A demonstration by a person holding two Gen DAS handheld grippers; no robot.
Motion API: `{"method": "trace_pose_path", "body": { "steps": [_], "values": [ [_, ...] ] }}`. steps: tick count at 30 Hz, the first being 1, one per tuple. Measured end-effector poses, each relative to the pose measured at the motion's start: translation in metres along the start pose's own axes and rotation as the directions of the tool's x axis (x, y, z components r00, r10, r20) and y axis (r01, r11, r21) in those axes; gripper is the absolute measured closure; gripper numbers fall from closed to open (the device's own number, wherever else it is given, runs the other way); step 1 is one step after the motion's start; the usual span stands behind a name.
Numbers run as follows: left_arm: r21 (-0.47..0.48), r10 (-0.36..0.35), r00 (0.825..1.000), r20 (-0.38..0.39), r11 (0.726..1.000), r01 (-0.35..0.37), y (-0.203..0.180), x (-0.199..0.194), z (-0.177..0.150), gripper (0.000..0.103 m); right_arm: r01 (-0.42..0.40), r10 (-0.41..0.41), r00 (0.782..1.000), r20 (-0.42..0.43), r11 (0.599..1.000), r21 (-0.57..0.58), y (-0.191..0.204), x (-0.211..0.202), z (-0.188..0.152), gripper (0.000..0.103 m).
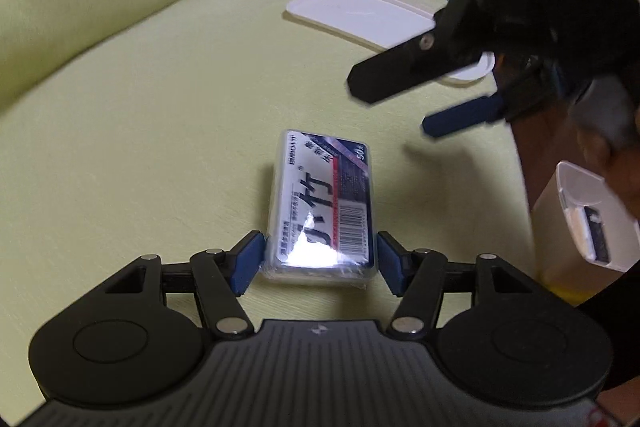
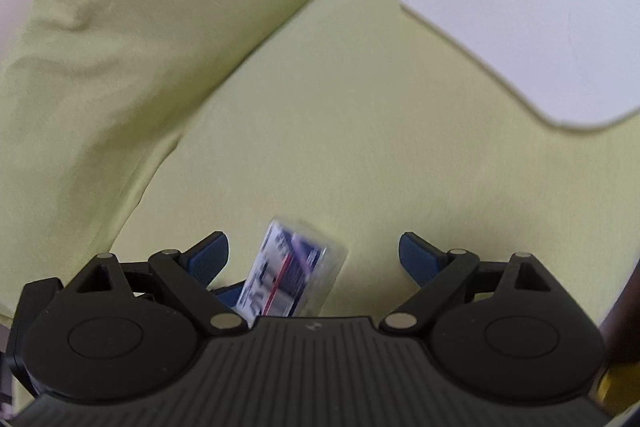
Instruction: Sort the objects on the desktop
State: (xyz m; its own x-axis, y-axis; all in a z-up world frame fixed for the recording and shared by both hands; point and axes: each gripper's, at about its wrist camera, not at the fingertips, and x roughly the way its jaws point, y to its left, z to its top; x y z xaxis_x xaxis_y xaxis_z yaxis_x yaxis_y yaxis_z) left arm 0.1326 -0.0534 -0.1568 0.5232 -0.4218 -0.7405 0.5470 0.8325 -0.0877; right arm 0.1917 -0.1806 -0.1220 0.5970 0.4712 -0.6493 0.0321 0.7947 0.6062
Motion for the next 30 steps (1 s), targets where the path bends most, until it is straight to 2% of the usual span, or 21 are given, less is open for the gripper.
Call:
{"method": "trace_pose_path", "body": {
  "steps": [1, 2, 8, 12, 16, 19, 23, 25, 30],
  "values": [
    [-0.003, -0.015, 1.0, -0.001, 1.0, 0.015, -0.003, -0.001, -0.001, 0.029, -0.009, 0.009, 1.0, -0.022, 1.0, 0.014, -0.001, 0.002, -0.002, 0.012],
    [-0.002, -0.03, 1.0, 0.0, 1.0, 0.03, -0.006, -0.002, -0.002, 0.027, -0.018, 0.018, 0.999, -0.039, 1.0, 0.022, -0.002, 0.004, -0.003, 0.012],
    [0.059, -0.118, 0.992, 0.041, 0.992, 0.115, -0.022, -0.022, -0.017, 0.026, -0.02, 0.021, 0.996, -0.086, 1.0, 0.016, 0.003, 0.008, -0.009, 0.012],
    [0.105, -0.142, 0.989, 0.04, 0.985, 0.137, -0.025, -0.029, -0.026, 0.026, 0.001, -0.005, 0.993, -0.122, 0.999, -0.035, 0.01, 0.014, -0.014, 0.012],
    [0.113, -0.079, 0.997, 0.027, 0.991, 0.075, -0.018, -0.037, -0.032, 0.026, 0.082, -0.096, 0.992, -0.082, 0.983, -0.165, 0.027, 0.015, -0.021, 0.013],
    [0.123, -0.016, 1.0, 0.021, 0.992, 0.014, -0.012, -0.045, -0.034, 0.026, 0.145, -0.163, 0.986, -0.04, 0.944, -0.295, 0.045, 0.017, -0.028, 0.014],
    [0.163, 0.06, 0.998, 0.01, 0.985, -0.061, -0.006, -0.056, -0.036, 0.026, 0.201, -0.229, 0.973, -0.019, 0.888, -0.413, 0.063, 0.025, -0.042, 0.033],
    [0.199, 0.101, 0.995, 0.003, 0.975, -0.099, -0.006, -0.059, -0.037, 0.026, 0.23, -0.262, 0.965, -0.007, 0.859, -0.457, 0.069, 0.03, -0.048, 0.038],
    [0.23, 0.125, 0.992, -0.004, 0.966, -0.121, -0.009, -0.058, -0.029, 0.026, 0.275, -0.314, 0.949, 0.018, 0.803, -0.529, 0.078, 0.039, -0.059, 0.04]
  ]
}}
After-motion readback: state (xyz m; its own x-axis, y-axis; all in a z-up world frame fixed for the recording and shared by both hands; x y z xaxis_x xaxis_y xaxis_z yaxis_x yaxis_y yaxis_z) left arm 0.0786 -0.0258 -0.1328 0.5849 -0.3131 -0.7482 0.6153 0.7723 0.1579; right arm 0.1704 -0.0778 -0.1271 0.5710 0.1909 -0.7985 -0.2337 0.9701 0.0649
